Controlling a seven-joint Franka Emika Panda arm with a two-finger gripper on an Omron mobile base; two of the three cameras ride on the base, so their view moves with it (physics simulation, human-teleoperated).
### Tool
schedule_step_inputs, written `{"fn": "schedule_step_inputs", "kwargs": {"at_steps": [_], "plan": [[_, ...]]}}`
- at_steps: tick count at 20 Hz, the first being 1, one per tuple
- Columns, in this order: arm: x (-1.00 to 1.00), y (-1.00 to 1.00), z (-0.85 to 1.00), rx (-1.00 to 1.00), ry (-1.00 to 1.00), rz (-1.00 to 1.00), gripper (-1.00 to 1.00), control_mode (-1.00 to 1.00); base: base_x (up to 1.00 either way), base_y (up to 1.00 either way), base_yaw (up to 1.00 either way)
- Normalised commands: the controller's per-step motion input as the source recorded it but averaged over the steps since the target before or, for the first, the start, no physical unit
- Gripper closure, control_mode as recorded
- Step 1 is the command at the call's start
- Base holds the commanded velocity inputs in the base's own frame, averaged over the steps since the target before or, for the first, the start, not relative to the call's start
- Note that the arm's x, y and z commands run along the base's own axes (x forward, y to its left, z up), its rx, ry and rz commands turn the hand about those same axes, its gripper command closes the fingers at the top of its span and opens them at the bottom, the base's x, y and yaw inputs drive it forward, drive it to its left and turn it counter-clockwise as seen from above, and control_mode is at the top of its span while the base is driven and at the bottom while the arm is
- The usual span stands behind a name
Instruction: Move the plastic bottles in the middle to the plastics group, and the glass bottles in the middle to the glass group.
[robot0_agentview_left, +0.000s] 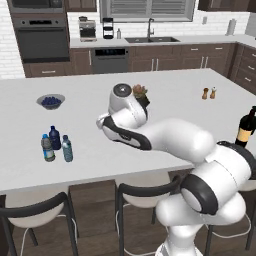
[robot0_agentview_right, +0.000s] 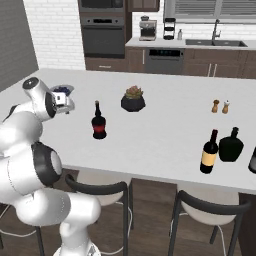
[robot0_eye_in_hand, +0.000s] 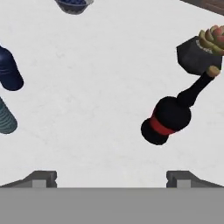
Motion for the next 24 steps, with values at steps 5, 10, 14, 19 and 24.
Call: {"fn": "schedule_step_inputs", "kwargs": {"at_steps": [5, 10, 14, 19, 24], "plan": [[-0.03, -0.88, 0.22, 0.00, 0.03, -0.30, -1.00, -1.00, 0.00, 0.00, 0.00], [-0.01, -0.82, 0.24, 0.06, 0.00, -0.17, -1.00, -1.00, 0.00, 0.00, 0.00], [0.07, -0.67, 0.03, 0.05, 0.00, -0.09, -1.00, -1.00, 0.00, 0.00, 0.00], [0.35, -0.15, -0.11, 0.00, -0.02, 0.00, -1.00, -1.00, 0.00, 0.00, 0.00], [0.46, 0.00, -0.13, 0.06, -0.03, 0.07, -1.00, -1.00, 0.00, 0.00, 0.00]]}}
